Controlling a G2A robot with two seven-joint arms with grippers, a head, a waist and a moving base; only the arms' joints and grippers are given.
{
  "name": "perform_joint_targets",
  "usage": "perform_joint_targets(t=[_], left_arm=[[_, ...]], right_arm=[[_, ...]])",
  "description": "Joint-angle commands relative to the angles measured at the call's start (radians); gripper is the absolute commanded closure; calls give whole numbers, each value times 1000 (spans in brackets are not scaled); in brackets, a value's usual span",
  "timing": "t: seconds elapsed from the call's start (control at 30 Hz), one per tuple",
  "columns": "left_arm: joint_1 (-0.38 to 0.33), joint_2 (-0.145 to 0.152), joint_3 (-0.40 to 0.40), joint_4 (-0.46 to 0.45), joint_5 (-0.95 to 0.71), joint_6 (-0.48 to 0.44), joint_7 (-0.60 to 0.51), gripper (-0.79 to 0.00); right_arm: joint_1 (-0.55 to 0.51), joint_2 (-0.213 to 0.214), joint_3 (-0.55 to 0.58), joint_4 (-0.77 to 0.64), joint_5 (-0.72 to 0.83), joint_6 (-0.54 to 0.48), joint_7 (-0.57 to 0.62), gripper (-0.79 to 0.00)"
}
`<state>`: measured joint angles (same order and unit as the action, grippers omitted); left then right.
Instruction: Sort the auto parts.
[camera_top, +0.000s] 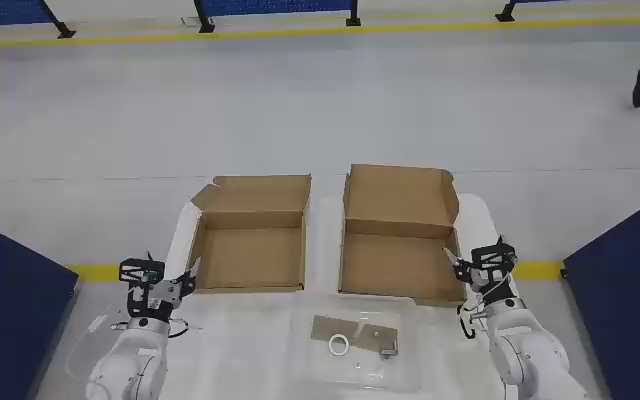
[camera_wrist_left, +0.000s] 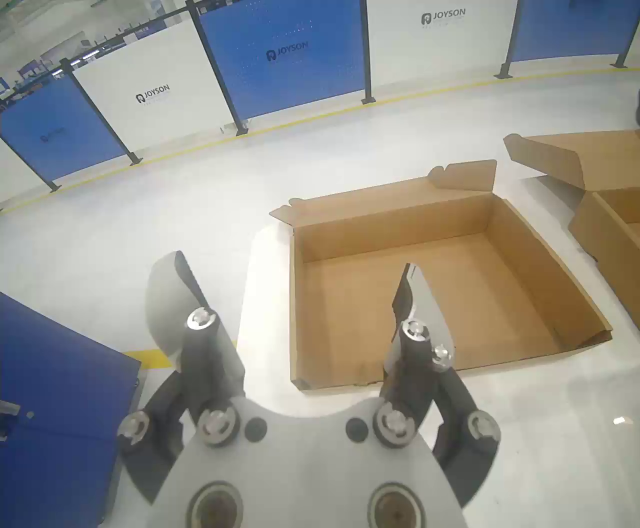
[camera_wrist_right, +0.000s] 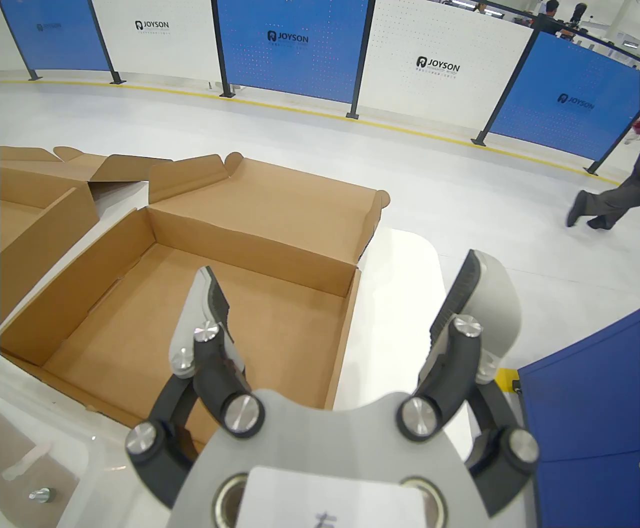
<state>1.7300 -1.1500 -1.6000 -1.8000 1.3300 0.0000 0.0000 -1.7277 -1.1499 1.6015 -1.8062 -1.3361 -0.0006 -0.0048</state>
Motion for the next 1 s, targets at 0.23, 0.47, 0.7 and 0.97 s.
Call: perform_joint_targets(t=[0.23, 0.47, 0.7, 0.97], left_arm=[[0, 0, 0, 0, 0, 0, 0, -785], [0, 0, 0, 0, 0, 0, 0, -785], [0, 0, 0, 0, 0, 0, 0, -785], [0, 0, 0, 0, 0, 0, 0, -785]], right_arm=[[-21, 18, 31, -129, -167, -182, 100, -785], [-21, 18, 31, -129, -167, -182, 100, -785], [14, 27, 37, -178, -190, -318, 143, -785], [37, 32, 31, -216, -214, -392, 204, -785]])
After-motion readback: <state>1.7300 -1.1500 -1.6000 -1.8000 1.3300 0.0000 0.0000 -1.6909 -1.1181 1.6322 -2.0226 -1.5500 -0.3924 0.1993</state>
